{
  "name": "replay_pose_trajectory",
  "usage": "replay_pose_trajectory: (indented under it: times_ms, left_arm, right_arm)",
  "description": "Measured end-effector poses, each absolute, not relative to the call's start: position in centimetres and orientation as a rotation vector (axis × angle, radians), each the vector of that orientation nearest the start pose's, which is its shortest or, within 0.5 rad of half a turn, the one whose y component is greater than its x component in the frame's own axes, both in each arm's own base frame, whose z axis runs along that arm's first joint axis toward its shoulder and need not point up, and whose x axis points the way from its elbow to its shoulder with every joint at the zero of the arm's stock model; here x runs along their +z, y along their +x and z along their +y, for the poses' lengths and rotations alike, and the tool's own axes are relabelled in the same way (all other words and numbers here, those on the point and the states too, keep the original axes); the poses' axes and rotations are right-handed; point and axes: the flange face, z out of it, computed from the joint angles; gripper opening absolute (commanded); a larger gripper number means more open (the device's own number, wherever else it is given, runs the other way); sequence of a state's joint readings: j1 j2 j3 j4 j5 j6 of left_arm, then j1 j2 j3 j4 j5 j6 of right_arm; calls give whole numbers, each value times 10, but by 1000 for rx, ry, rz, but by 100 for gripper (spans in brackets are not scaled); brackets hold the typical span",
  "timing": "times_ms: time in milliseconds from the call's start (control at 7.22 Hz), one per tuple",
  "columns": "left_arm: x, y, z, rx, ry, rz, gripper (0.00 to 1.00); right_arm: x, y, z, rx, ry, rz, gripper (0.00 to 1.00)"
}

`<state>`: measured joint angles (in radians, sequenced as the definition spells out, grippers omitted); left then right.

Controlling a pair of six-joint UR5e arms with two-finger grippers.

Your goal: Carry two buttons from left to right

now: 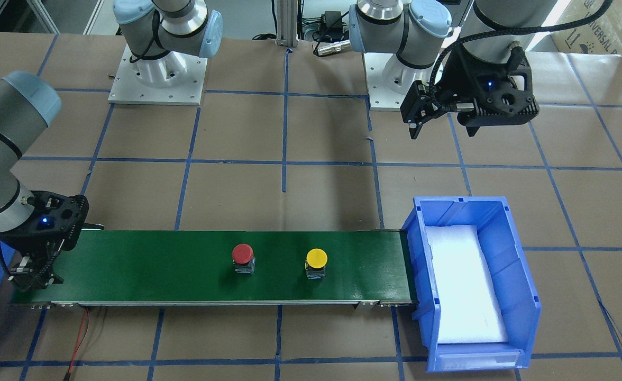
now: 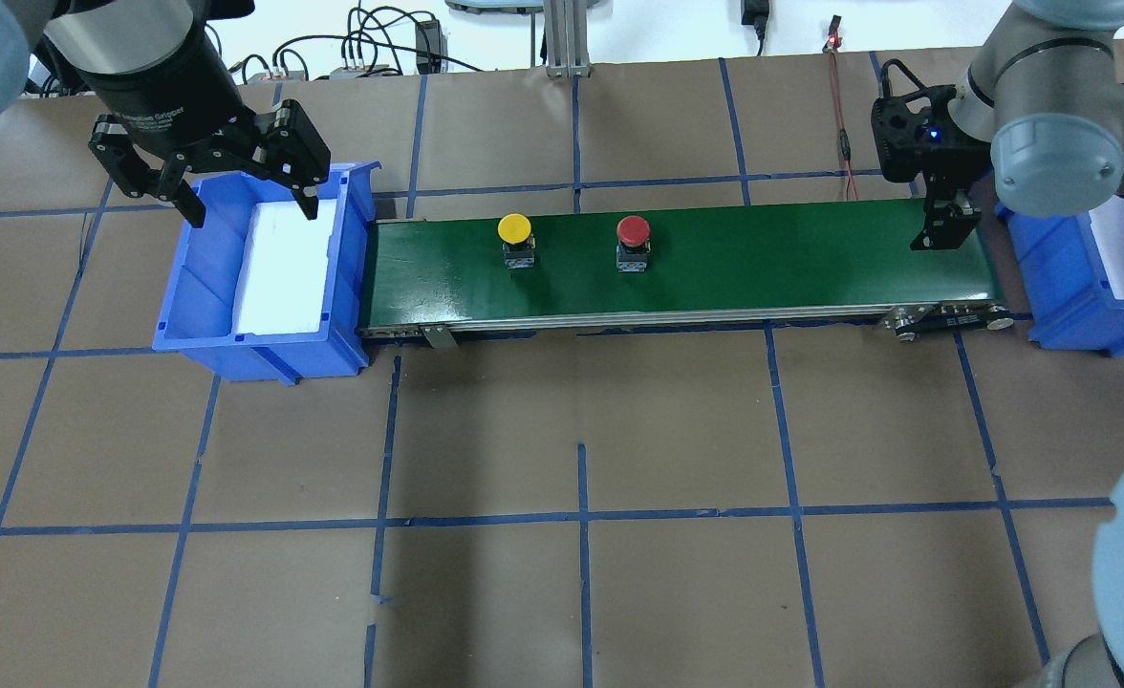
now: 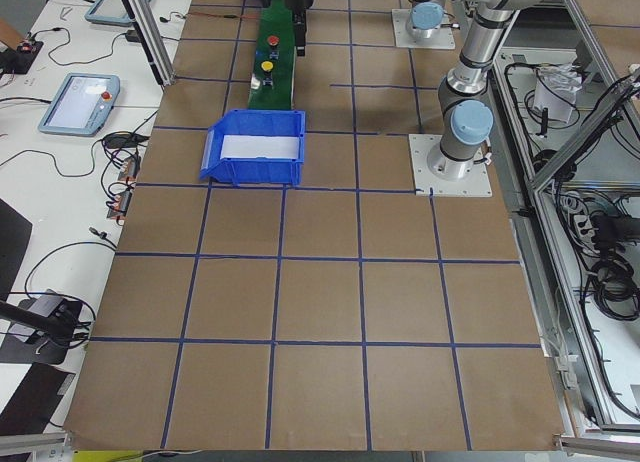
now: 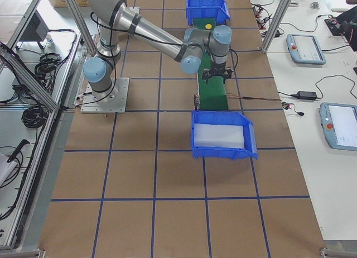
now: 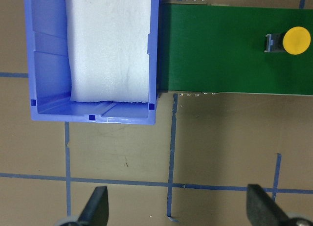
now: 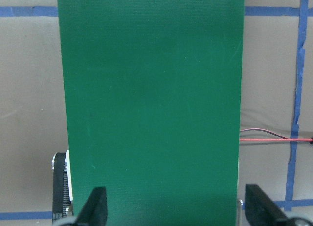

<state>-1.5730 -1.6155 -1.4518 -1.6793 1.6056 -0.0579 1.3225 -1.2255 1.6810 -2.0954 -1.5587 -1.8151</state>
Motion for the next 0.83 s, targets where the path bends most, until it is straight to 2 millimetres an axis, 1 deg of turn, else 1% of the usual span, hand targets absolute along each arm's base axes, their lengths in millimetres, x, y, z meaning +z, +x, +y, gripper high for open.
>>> replay_pose_trajectory:
  times_ms: [138, 277, 831]
  left_arm:
    - [514, -131, -506, 51, -86, 3104, 100]
    - [514, -131, -506, 50, -85, 3105, 100]
    - [517, -131, -504, 39, -85, 3103, 100]
  right_arm:
    - [297, -17, -617, -73, -2253, 2263, 97]
    - [297, -17, -617, -73, -2252, 2264, 95]
    - [296, -17, -617, -75, -2248, 2266, 96]
